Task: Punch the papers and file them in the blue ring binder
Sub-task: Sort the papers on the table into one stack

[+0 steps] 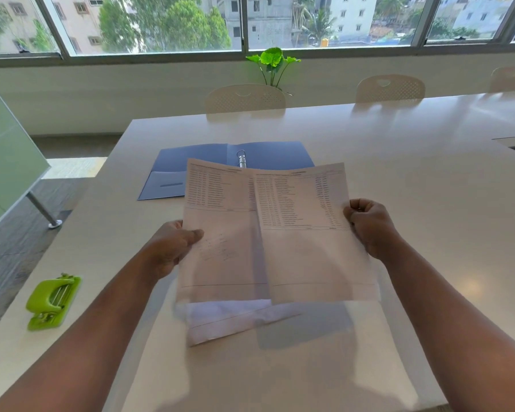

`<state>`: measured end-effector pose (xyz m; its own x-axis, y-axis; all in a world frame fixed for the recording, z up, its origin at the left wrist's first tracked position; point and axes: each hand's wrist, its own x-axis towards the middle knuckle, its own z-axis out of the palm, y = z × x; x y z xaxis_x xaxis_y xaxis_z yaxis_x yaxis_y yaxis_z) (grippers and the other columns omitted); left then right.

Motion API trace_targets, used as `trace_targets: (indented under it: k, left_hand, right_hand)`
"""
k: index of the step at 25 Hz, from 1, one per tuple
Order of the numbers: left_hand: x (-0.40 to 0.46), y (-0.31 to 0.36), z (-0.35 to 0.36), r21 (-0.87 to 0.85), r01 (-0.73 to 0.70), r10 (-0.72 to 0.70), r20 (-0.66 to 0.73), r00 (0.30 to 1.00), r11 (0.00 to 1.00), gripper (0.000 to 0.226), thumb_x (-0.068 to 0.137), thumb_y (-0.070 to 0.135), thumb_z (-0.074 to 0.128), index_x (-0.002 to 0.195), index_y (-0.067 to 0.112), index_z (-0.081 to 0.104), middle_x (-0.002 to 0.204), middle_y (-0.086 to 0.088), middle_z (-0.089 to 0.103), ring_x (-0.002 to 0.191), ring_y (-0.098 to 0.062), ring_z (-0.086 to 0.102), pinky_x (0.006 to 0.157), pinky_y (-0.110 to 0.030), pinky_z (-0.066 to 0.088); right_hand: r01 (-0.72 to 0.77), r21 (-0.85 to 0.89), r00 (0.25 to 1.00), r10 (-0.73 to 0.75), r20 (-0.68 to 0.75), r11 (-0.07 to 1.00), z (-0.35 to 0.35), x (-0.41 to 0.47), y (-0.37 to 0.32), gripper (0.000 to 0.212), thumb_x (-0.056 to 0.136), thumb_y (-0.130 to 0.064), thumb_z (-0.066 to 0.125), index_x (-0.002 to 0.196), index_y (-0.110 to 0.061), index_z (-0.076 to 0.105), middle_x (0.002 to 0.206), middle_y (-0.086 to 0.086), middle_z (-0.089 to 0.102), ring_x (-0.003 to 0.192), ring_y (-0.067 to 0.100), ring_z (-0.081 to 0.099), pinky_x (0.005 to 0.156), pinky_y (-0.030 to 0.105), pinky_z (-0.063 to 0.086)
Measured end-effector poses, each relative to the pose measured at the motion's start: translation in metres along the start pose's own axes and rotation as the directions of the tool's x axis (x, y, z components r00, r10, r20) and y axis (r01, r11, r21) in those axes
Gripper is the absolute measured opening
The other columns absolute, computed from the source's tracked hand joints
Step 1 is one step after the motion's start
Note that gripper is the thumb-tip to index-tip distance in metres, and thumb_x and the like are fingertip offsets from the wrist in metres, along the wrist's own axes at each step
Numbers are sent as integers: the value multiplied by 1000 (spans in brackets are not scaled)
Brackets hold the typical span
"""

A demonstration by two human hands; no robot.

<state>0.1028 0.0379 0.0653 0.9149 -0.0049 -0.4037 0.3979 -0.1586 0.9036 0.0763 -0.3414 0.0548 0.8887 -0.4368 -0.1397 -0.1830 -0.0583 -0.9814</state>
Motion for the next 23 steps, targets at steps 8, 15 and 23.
trace_targets:
  k: [8, 15, 23]
  left_hand:
    - [-16, 5, 30, -87, -48, 57, 100, 993, 995, 28, 101, 1, 48, 121, 15, 62, 115, -12, 73, 100, -32, 71, 77, -43, 60]
    - [-24, 5, 43, -106, -88, 96, 67, 993, 990, 25, 103, 5, 45, 114, 14, 65, 113, -10, 75, 106, -32, 71, 94, -52, 58]
    - [-32, 4, 51, -111, -173, 179, 52, 982, 979, 39, 99, 54, 53, 121, 25, 67, 111, -1, 77, 98, -27, 75, 87, -50, 61]
  right_hand:
    - [-60, 269, 997, 45, 59, 961, 37, -14, -3, 9, 99, -9, 60, 95, -8, 68, 92, 12, 75, 70, 18, 72, 66, 37, 61]
    - [-130, 424, 986, 73, 148, 896, 58, -30, -8, 9, 101, -9, 58, 96, -6, 65, 92, 12, 75, 75, 21, 74, 63, 36, 62]
    - [-107, 426, 991, 59, 123, 899, 68, -38, -11, 15, 97, -2, 62, 111, -8, 61, 107, 13, 76, 95, 31, 75, 82, 49, 63]
